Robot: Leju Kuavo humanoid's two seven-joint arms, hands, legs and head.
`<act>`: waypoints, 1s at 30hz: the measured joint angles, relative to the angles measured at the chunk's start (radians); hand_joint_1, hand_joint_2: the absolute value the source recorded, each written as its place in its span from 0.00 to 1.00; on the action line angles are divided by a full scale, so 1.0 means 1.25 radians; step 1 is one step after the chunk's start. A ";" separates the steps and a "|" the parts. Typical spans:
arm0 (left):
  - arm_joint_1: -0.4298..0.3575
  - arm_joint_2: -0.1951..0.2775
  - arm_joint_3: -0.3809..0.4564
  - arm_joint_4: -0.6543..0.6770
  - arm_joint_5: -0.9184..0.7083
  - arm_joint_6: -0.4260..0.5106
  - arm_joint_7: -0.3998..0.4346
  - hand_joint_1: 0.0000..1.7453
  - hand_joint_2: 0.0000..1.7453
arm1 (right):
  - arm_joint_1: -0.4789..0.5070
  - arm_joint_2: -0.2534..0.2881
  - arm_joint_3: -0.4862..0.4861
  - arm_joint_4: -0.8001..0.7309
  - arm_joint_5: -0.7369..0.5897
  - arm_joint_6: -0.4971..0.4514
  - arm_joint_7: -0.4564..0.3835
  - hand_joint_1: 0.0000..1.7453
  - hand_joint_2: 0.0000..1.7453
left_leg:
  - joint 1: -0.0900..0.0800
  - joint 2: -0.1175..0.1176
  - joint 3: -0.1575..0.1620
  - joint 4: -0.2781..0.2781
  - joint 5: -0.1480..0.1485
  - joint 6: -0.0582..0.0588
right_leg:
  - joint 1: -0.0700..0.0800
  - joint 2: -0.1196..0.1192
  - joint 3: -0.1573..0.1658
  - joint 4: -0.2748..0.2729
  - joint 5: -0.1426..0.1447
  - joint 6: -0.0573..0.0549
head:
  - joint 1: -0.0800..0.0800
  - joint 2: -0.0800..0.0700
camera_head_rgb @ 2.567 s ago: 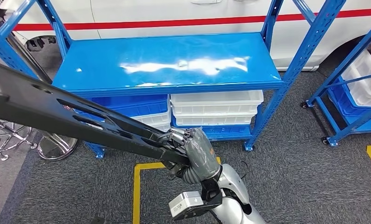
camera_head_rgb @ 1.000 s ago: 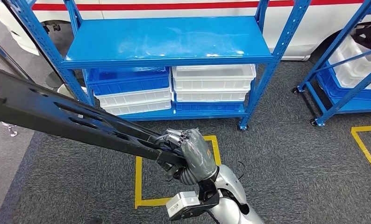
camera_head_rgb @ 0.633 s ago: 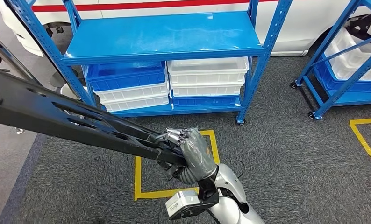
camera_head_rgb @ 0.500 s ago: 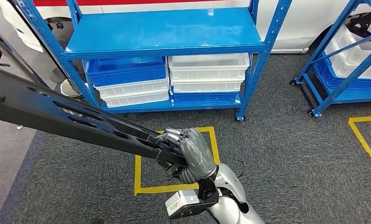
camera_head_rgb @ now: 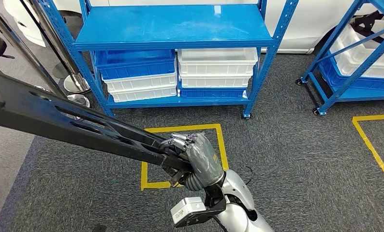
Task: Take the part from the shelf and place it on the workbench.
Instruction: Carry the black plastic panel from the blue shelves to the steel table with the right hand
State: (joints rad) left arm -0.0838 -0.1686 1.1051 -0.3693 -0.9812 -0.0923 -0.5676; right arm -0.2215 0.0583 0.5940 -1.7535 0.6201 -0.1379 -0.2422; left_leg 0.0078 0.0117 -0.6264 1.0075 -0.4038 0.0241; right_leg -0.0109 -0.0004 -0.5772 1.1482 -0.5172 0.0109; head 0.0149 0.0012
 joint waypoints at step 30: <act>-0.008 -0.005 0.001 0.000 0.003 -0.011 0.004 0.00 1.00 | -0.019 0.012 0.000 0.003 0.011 -0.001 0.004 1.00 1.00 | -0.003 -0.003 0.021 -0.005 -0.017 0.003 | 0.005 0.001 -0.041 0.057 0.002 -0.011 | 0.000 0.000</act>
State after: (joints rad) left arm -0.0939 -0.1751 1.1059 -0.3696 -0.9772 -0.1058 -0.5629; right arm -0.2453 0.0727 0.5940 -1.7503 0.6344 -0.1389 -0.2368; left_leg 0.0041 0.0080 -0.6002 1.0012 -0.4248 0.0277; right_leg -0.0046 0.0005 -0.6287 1.2192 -0.5143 -0.0032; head 0.0144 0.0013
